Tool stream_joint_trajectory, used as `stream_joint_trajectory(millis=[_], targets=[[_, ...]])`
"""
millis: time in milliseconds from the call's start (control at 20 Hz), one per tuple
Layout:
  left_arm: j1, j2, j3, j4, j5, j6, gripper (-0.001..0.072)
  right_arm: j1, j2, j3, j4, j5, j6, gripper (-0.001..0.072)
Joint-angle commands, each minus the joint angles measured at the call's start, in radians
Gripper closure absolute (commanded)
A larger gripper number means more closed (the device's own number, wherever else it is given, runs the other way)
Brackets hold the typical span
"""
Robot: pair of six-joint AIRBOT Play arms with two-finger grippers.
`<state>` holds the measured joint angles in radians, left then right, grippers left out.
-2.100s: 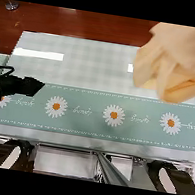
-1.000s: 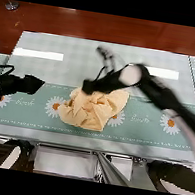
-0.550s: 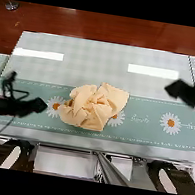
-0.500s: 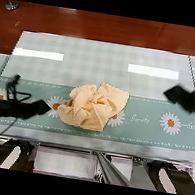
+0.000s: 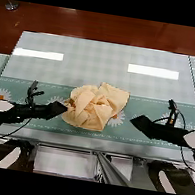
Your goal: Fold the shirts.
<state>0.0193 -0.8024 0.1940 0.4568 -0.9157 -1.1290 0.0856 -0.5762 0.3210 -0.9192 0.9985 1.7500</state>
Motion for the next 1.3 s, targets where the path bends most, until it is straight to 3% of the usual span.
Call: stream_joint_trajectory(millis=[0, 50, 100, 200, 550, 850, 1250], targets=[[-0.071, -0.083, -0.001, -0.076, 0.042, 0.134, 0.0011, 0.170, -0.088, -0.030, 0.034, -0.108, 0.072, 0.0094], [-0.078, -0.095, 0.008, -0.076, 0.055, 0.134, 0.0044, 0.225, -0.128, -0.030, 0.056, -0.145, 0.074, 0.0094], [-0.078, -0.103, 0.020, -0.077, 0.069, 0.134, 0.0175, 0.285, -0.172, -0.030, 0.087, -0.190, 0.074, 0.0094], [-0.078, -0.119, 0.053, -0.077, 0.090, 0.134, 0.0695, 0.377, -0.247, -0.030, 0.160, -0.280, 0.070, 0.0094], [-0.078, -0.131, 0.127, -0.076, 0.098, 0.146, 0.0689, 0.467, -0.337, -0.027, 0.297, -0.359, 0.009, 0.0094], [-0.078, -0.131, 0.127, -0.076, 0.098, 0.149, 0.0689, 0.467, -0.363, 0.057, 0.301, -0.389, -0.035, 0.0094], [-0.078, -0.131, 0.127, -0.077, 0.094, 0.148, 0.0689, 0.467, -0.718, 0.376, 0.300, -0.346, -0.115, 0.0095]])
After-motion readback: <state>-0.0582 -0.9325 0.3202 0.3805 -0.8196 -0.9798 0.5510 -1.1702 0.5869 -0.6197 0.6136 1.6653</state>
